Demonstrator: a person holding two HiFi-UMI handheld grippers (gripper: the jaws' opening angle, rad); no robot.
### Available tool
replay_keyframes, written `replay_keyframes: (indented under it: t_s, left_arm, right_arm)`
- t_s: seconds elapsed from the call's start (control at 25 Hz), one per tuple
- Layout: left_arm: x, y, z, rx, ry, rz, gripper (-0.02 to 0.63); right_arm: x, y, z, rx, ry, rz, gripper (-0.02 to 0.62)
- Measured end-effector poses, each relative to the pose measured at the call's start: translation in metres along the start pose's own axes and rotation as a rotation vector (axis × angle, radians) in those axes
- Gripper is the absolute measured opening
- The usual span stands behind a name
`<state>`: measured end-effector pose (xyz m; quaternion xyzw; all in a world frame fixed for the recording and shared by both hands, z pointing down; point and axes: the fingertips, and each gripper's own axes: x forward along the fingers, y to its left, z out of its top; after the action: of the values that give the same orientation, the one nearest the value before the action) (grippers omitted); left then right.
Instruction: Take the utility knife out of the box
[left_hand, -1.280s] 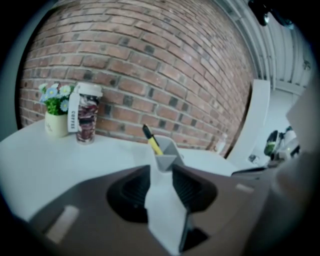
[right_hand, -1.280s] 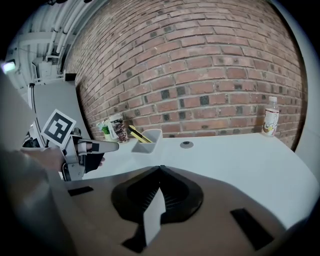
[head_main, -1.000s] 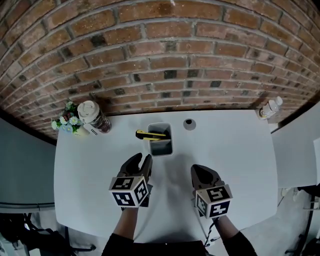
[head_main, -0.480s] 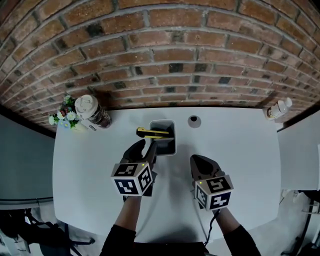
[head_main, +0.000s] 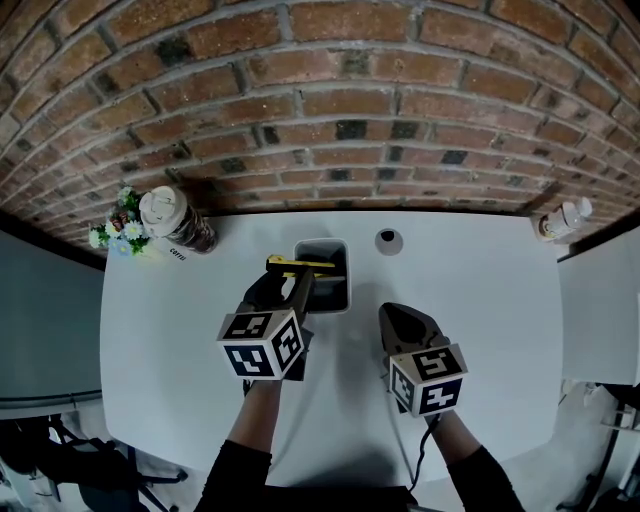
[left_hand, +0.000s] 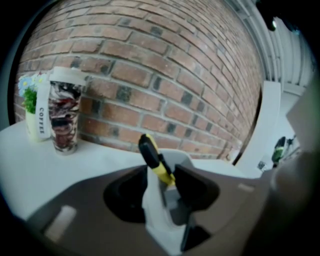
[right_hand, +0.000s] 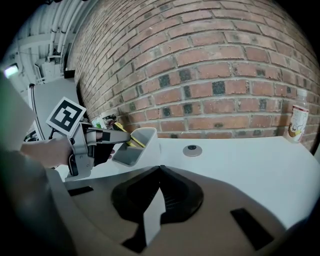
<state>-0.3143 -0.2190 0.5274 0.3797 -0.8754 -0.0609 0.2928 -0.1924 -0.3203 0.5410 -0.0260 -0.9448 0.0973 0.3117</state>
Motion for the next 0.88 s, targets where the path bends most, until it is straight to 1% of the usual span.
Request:
replay_keyframes:
  t_s: [0.28,0.4,0.68,0.88]
  left_arm:
    - [0.0052,-0.0002,0.0087,0.003,-0.011,0.012,0.160]
    - [0.0044,0.0007,0.0095,0.019,-0.004,0.017,0.128]
    - [0.0010,-0.0031,0.0103,0.067,0.002,0.034,0.120]
    - [0.0000,-0.0085,0.0111,0.082,0.000,0.024,0.109]
  right_arm:
    - [0.0020,-0.0053,-0.0031,0.012,0.013,0.001,0.008]
    - [0.0017,-0.0049,-0.0033,0.011,0.013,0.000,0.008]
    - [-0.0020,-0.0017,-0.0039,0.010,0.013,-0.002,0.008]
    - [-0.0064,-0.0014,-0.0026,0.007,0.008,-0.012,0.008]
